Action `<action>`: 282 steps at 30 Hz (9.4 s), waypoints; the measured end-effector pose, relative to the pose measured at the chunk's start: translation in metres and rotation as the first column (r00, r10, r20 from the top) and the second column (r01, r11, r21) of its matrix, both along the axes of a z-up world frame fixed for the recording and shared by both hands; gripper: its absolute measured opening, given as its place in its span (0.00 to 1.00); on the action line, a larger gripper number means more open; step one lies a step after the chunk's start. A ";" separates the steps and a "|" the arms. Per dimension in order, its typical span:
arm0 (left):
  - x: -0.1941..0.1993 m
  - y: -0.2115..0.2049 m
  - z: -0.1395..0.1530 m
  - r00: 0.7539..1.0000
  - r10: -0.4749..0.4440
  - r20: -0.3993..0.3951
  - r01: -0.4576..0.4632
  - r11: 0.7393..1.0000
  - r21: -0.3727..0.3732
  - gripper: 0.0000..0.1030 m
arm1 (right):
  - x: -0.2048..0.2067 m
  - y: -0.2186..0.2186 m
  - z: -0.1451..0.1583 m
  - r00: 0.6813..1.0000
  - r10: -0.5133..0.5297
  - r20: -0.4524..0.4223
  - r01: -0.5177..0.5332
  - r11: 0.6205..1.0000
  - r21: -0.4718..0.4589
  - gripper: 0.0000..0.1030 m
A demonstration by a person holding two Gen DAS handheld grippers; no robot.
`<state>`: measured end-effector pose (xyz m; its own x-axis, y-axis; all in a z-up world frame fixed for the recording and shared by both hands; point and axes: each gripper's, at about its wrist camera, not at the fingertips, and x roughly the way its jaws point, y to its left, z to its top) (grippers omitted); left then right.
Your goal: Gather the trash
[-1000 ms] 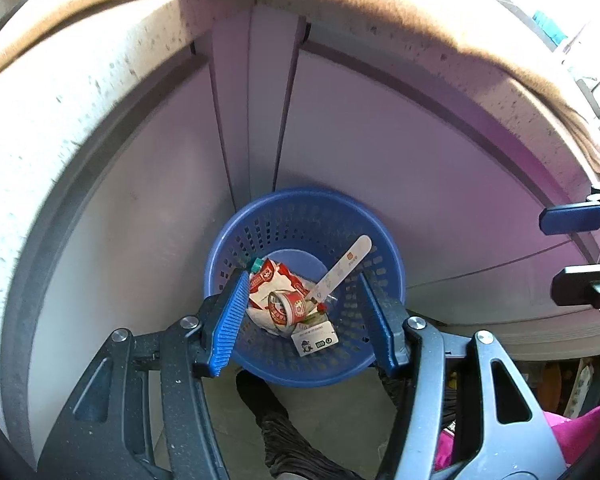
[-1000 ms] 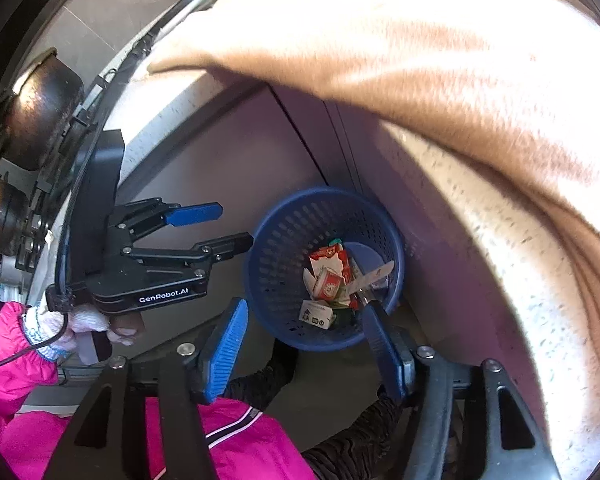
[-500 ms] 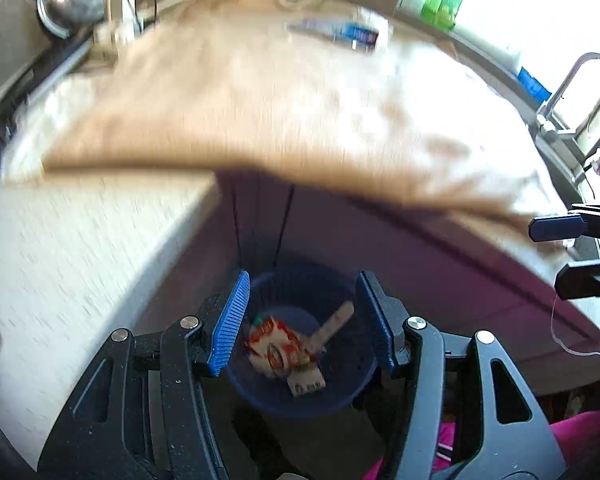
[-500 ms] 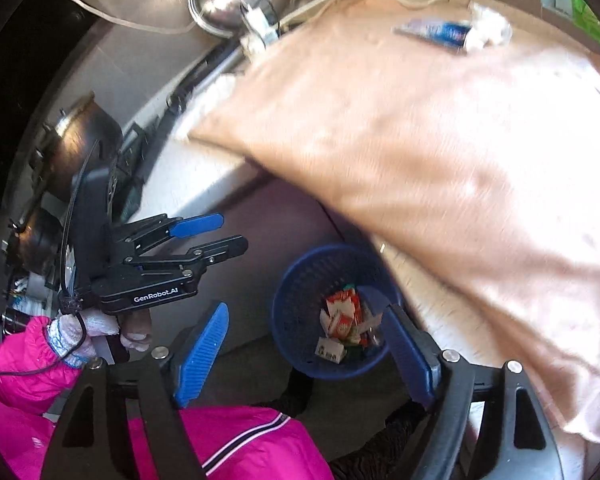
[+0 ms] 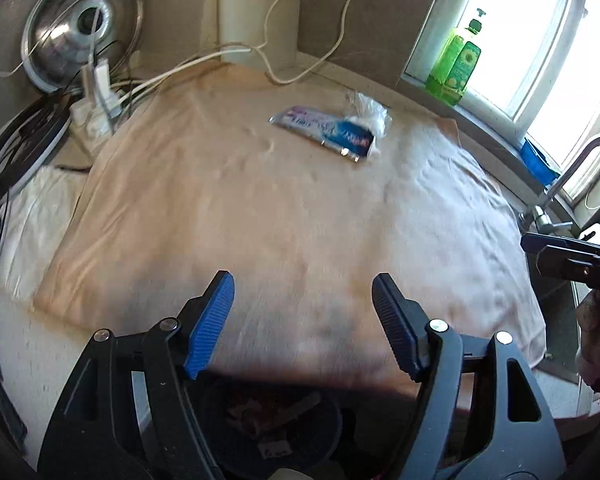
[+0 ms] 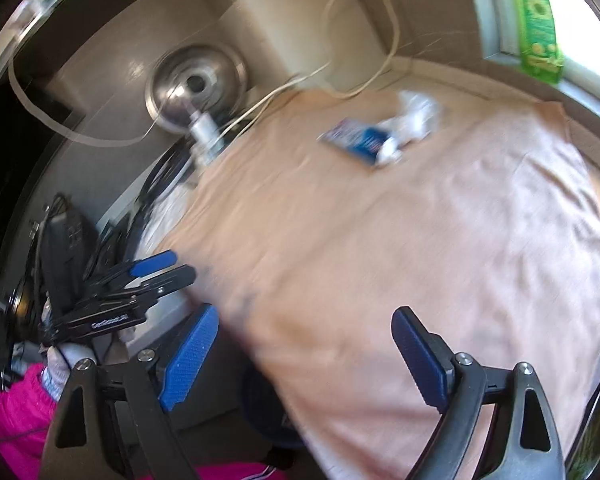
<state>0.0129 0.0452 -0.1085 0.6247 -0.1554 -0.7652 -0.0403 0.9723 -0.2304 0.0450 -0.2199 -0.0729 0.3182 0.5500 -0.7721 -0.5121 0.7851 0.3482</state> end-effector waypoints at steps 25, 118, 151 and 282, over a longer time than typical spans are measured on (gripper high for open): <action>0.191 -0.094 -0.014 0.985 -0.173 0.005 0.171 0.979 0.107 0.48 | 0.231 -0.013 -0.016 0.979 -0.182 -0.096 0.187 0.981 0.048 0.78; -0.165 -0.044 0.011 0.991 -0.105 0.078 0.109 0.992 -0.060 0.06 | -0.117 0.025 -0.012 0.996 0.083 -0.027 -0.084 0.995 -0.046 0.22; -0.155 -0.027 -0.147 0.980 -0.064 -0.187 0.029 0.982 -0.187 0.06 | -0.147 0.076 -0.167 0.968 0.175 -0.179 -0.223 0.926 -0.303 0.22; -0.103 -0.024 0.093 0.975 0.151 0.163 -0.162 0.985 0.059 0.99 | -0.084 0.026 0.059 0.978 -0.012 0.209 -0.010 0.994 0.105 1.00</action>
<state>-0.0897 0.0209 -0.0153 0.7505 0.0049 -0.6609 -0.1617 0.9709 -0.1765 -0.0395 -0.1943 -0.0136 0.4665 0.6242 -0.6266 -0.5817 0.7502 0.3143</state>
